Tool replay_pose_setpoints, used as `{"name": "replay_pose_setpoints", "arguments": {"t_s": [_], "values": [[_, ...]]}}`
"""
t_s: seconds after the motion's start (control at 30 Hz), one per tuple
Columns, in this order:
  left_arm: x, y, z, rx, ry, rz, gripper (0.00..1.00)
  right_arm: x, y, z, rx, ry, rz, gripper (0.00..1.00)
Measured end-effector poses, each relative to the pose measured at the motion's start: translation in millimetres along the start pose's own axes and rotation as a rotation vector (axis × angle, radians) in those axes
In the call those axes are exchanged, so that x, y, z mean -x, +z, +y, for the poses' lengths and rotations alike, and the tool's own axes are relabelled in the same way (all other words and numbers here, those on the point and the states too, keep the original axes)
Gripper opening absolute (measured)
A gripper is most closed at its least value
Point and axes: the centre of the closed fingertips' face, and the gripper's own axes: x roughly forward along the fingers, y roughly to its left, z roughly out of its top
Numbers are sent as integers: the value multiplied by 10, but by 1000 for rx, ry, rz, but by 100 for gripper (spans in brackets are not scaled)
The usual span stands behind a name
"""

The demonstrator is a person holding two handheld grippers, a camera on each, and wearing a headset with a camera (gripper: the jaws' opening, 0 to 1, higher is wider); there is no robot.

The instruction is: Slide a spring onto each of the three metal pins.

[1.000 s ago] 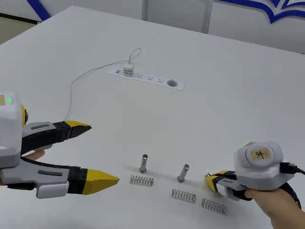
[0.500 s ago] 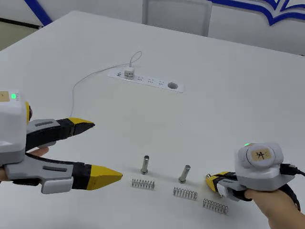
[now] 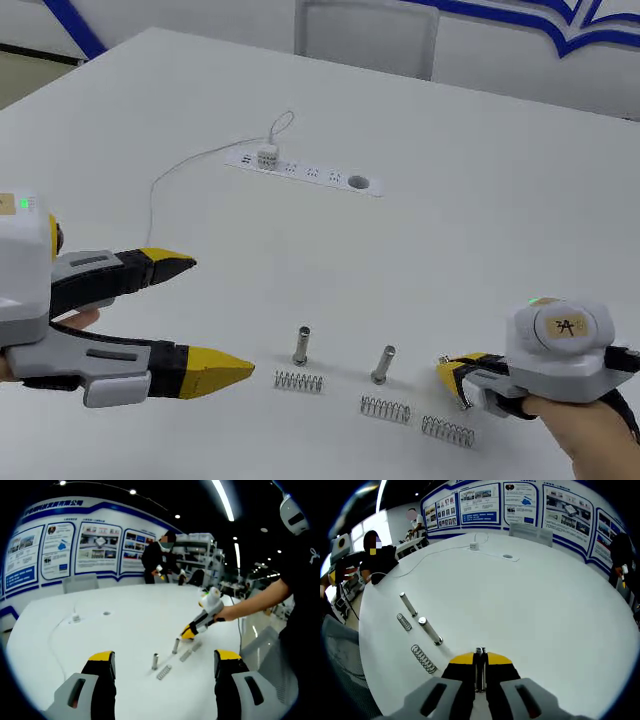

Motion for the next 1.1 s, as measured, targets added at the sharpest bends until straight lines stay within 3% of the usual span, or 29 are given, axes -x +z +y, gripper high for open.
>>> {"name": "replay_pose_setpoints", "arguments": {"t_s": [1.1], "values": [[-8, 11, -83, -11, -21, 5, 83, 186, 96, -15, -17, -20, -100, 6]]}}
